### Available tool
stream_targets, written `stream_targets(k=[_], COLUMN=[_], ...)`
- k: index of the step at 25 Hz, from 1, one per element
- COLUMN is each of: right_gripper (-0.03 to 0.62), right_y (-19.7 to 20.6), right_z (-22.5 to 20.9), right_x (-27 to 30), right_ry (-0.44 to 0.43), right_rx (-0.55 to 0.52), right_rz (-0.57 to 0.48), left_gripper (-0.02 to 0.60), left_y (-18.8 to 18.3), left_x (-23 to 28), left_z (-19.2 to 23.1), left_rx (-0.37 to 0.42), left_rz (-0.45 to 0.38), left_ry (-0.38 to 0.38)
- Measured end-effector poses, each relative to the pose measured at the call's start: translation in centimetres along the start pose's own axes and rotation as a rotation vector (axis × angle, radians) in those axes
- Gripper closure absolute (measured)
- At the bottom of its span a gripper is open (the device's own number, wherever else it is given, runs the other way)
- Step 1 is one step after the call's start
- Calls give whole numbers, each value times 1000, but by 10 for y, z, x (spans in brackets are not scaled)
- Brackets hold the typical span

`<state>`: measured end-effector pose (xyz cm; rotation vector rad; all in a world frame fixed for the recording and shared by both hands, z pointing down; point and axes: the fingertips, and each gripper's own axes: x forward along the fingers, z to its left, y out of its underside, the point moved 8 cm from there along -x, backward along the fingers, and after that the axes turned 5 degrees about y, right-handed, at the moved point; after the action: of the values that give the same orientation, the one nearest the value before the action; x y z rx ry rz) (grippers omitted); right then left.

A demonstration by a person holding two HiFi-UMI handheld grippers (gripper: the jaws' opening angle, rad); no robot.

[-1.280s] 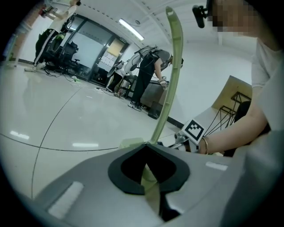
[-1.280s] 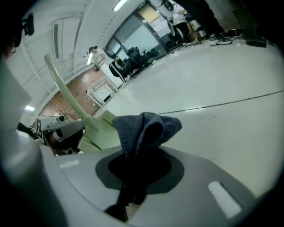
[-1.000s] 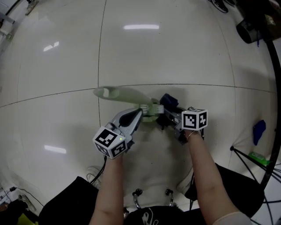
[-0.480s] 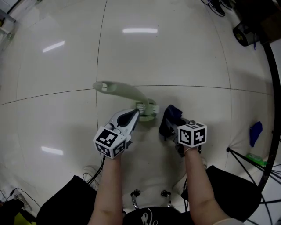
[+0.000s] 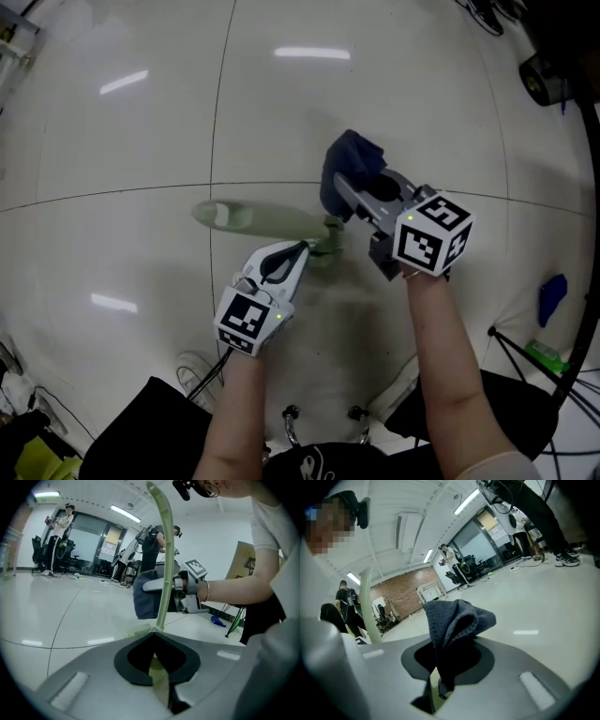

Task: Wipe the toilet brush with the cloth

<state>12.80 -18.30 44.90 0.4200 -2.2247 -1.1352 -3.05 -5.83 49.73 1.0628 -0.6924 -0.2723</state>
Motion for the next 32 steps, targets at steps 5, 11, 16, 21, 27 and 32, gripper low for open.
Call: stream_targets(k=[5, 11, 16, 21, 27, 32], right_gripper=[531, 531, 531, 533, 531, 531], right_y=[-7, 32, 58, 78, 88, 69], right_z=[31, 11, -7, -29, -43, -34], right_x=[49, 78, 75, 55, 27, -9], right_ry=[-169, -173, -96, -47, 34, 130], right_rx=[-11, 75, 7, 68, 100, -3], right_rz=[47, 186, 288, 322, 319, 233], left_gripper=[575, 575, 575, 575, 575, 575], left_y=[-1, -2, -2, -1, -1, -1], left_x=[0, 2, 0, 1, 0, -2], left_z=[2, 0, 4, 3, 2, -2], left_rx=[-23, -39, -66, -78, -82, -65], left_rz=[7, 13, -8, -7, -11, -2], left_ry=[4, 3, -13, -21, -32, -34])
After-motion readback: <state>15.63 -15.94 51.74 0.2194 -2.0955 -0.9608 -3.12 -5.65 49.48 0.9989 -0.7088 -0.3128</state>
